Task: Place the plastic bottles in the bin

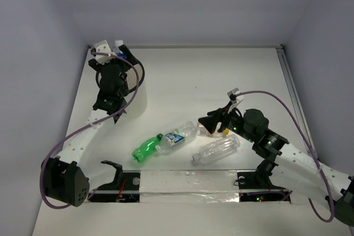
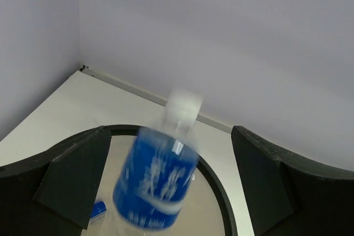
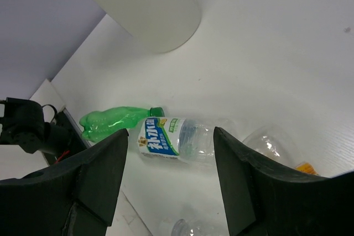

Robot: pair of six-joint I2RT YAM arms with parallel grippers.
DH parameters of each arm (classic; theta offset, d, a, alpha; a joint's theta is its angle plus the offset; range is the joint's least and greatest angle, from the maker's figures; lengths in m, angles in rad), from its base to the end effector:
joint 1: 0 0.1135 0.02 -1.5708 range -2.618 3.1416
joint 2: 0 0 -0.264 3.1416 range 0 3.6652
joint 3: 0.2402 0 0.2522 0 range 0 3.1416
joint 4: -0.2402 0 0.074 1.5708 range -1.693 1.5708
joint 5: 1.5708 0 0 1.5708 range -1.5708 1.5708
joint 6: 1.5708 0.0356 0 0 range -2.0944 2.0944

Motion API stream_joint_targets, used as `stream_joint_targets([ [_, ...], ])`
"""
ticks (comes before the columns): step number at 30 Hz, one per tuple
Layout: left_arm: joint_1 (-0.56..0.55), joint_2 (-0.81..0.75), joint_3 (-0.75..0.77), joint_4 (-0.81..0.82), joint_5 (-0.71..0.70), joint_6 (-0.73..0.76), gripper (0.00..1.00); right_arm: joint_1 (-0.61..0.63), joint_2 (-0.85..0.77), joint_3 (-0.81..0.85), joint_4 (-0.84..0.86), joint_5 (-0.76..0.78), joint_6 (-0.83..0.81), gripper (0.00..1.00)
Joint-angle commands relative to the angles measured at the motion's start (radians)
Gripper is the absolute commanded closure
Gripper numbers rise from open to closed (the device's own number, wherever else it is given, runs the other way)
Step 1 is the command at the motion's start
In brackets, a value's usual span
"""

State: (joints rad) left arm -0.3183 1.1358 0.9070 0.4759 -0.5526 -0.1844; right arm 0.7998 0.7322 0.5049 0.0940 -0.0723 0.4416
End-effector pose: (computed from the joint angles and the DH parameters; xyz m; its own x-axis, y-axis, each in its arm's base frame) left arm 0.2547 -0.0643 0.3813 0.2682 -0.2527 -0.9296 -0.1707 0.9373 -0.3040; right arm 0.1266 0.1340 0.2787 -0.4108 0.1889 -0.8919 -0.6522 0.6227 0.4323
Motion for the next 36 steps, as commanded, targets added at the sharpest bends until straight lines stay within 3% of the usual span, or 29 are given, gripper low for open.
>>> stream_joint_targets([
  [1,0.004,-0.028,0.010,0.064,0.016,-0.024,0.11,0.004,0.021,-0.005,0.038,-0.044,0.002,0.31],
  [5,0.004,-0.070,0.042,0.026,0.063,-0.043,0.03,0.013,0.065,-0.020,0.038,-0.066,0.008,0.35],
  [11,0.004,-0.160,0.092,-0.080,0.143,-0.088,0.05,0.085,0.125,0.018,0.047,-0.109,-0.012,0.55],
  [15,0.004,-0.260,0.124,-0.219,0.287,-0.161,0.20,0.186,0.254,0.099,0.050,-0.126,-0.098,0.71],
  [20,0.004,-0.349,0.147,-0.371,0.419,-0.191,0.43,0.340,0.459,0.277,0.017,-0.120,-0.237,0.72],
  [23,0.004,-0.363,0.191,-0.521,0.491,-0.167,0.46,0.443,0.612,0.434,-0.074,-0.078,-0.371,0.63],
  [27,0.004,-0.392,0.193,-0.670,0.539,-0.152,0.46,0.483,0.769,0.575,-0.178,-0.020,-0.521,0.20],
  [28,0.004,-0.419,0.176,-0.680,0.536,-0.148,0.46,0.492,0.797,0.621,-0.200,-0.015,-0.562,0.14],
  [36,0.004,-0.484,0.179,-0.704,0.584,-0.133,0.46,0.521,0.967,0.773,-0.309,0.025,-0.742,0.10],
])
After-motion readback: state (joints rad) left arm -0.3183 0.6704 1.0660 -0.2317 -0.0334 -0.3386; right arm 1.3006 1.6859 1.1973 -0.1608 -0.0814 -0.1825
